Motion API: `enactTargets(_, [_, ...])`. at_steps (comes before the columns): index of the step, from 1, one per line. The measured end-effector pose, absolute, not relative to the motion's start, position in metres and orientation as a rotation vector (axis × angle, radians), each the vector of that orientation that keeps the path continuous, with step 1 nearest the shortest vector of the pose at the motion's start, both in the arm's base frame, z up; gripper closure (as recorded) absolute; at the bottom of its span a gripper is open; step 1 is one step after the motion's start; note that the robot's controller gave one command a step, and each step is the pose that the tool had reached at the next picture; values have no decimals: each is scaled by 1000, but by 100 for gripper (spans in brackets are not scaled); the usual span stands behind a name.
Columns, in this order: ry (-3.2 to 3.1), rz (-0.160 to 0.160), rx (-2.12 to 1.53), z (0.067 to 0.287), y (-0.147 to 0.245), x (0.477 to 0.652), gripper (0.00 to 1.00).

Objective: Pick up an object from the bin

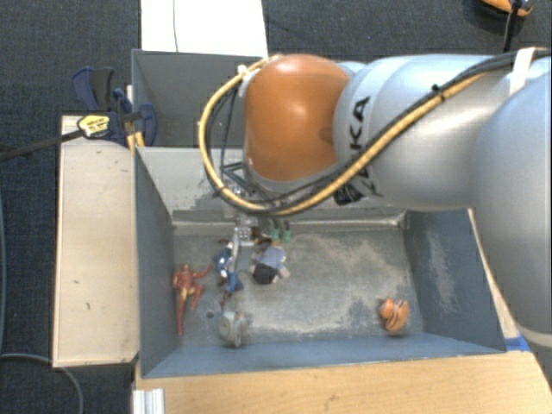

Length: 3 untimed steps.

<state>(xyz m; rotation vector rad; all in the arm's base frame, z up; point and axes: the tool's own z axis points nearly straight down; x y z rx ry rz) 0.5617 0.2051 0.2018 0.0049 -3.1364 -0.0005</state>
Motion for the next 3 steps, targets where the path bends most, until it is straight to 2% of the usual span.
enactTargets(1, [-3145, -3, -3, 206, 204, 564, 0])
enactTargets(2, [-3134, -5, 298, 183, 200, 578, 0])
enactTargets(3, [-3067, -1, 696, 140, 186, 590, 0])
